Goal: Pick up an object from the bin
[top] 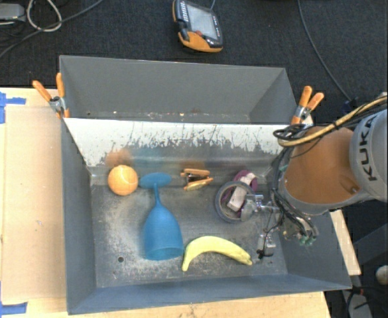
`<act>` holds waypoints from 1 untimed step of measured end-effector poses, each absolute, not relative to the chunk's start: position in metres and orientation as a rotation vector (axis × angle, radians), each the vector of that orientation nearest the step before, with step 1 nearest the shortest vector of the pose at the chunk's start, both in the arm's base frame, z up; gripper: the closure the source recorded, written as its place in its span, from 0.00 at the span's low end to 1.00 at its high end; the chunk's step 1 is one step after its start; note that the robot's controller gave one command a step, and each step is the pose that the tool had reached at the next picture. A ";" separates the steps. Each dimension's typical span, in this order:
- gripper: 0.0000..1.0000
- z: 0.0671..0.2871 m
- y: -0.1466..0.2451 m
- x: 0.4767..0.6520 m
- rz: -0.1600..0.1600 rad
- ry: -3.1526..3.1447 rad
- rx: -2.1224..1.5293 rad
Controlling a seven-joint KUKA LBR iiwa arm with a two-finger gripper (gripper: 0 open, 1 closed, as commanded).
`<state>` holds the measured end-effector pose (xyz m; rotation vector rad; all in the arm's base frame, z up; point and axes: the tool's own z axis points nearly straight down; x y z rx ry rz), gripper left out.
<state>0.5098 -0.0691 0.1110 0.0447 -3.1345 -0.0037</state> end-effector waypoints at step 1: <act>0.00 0.153 -0.067 0.495 -0.004 -3.139 -0.043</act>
Offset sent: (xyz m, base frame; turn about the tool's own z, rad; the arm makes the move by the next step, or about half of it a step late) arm -0.0018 0.0003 -0.0117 0.2457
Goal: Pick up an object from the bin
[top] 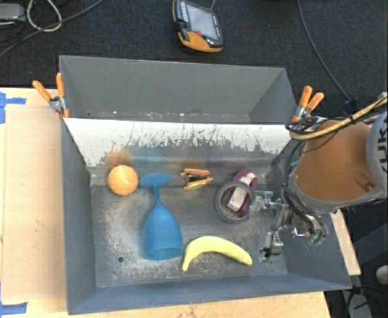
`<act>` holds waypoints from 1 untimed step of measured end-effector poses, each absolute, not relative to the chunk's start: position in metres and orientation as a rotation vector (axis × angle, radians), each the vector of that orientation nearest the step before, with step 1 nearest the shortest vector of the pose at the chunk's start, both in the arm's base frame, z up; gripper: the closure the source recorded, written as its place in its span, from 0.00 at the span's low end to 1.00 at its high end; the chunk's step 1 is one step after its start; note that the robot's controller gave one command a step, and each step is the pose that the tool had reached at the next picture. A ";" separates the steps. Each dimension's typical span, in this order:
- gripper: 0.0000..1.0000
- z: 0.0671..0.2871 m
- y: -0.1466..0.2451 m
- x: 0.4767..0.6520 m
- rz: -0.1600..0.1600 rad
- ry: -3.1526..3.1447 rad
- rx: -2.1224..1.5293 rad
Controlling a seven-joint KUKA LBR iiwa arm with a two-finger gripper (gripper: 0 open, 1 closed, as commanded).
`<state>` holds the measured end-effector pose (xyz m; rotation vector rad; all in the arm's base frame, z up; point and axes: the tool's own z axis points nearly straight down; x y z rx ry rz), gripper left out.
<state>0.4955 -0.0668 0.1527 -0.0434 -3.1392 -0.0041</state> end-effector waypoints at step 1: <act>0.00 0.097 -0.068 0.507 -0.005 -3.110 -0.341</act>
Offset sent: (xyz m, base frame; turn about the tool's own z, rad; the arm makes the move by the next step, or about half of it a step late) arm 0.0113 0.0009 -0.0505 0.3705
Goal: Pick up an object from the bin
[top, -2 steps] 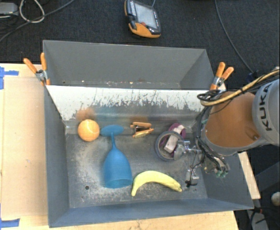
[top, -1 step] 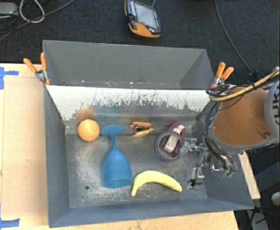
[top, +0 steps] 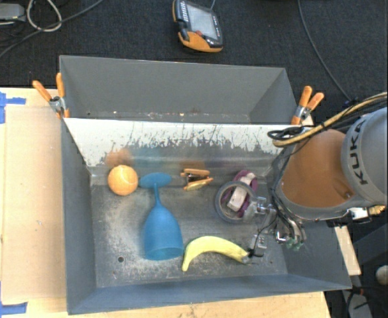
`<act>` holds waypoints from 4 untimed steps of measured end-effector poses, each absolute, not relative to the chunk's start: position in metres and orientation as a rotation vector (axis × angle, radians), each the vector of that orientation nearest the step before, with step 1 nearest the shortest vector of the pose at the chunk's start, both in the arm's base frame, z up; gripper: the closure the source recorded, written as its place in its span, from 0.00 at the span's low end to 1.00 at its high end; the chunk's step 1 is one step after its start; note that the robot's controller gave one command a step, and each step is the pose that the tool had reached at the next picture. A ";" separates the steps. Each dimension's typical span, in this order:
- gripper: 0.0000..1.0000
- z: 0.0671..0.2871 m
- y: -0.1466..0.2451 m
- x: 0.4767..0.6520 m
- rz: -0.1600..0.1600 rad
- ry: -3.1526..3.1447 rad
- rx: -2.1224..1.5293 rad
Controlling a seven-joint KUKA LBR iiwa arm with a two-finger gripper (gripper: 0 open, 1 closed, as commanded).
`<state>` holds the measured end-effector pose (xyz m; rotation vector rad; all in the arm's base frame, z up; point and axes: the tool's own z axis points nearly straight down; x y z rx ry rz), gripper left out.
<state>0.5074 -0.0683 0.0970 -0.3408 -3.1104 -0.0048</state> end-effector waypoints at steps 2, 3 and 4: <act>0.00 0.070 -0.069 0.508 -0.003 -3.063 -0.626; 0.00 0.071 -0.077 0.520 -0.006 -3.136 -0.168; 0.00 0.072 -0.051 0.519 -0.001 -3.014 -0.842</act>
Offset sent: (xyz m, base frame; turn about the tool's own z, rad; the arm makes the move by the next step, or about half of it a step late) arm 0.0006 -0.0005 -0.0270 0.1851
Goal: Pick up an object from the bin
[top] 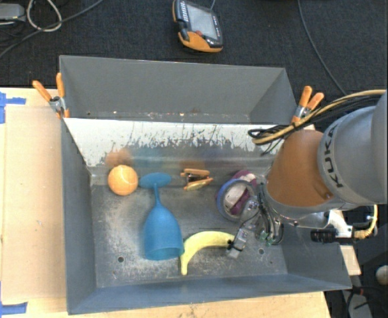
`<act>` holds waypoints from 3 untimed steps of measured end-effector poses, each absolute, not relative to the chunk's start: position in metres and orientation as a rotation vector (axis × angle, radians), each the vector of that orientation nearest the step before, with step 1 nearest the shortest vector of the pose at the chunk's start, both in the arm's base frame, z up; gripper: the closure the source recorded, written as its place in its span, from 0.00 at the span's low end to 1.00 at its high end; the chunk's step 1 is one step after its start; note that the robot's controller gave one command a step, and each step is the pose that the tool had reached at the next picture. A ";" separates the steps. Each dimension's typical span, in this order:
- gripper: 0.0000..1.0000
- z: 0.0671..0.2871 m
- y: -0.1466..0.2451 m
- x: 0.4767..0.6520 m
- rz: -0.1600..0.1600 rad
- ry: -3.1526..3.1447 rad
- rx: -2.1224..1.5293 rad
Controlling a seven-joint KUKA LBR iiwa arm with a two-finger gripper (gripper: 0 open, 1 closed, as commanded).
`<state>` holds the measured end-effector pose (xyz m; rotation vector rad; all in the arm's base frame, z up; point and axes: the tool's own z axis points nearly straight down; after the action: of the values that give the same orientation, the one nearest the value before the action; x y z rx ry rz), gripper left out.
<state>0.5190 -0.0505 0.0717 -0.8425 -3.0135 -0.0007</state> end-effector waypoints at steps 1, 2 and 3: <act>0.00 0.071 -0.060 0.516 -0.004 -3.074 -0.623; 0.00 0.070 -0.031 0.520 -0.002 -3.001 -0.891; 1.00 0.071 -0.024 0.522 -0.003 -3.024 -0.824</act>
Offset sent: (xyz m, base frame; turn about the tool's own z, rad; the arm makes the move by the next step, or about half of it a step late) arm 0.0012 0.0192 -0.0017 0.0322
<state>0.5223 -0.0243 0.0710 -0.8242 -3.0244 -0.0029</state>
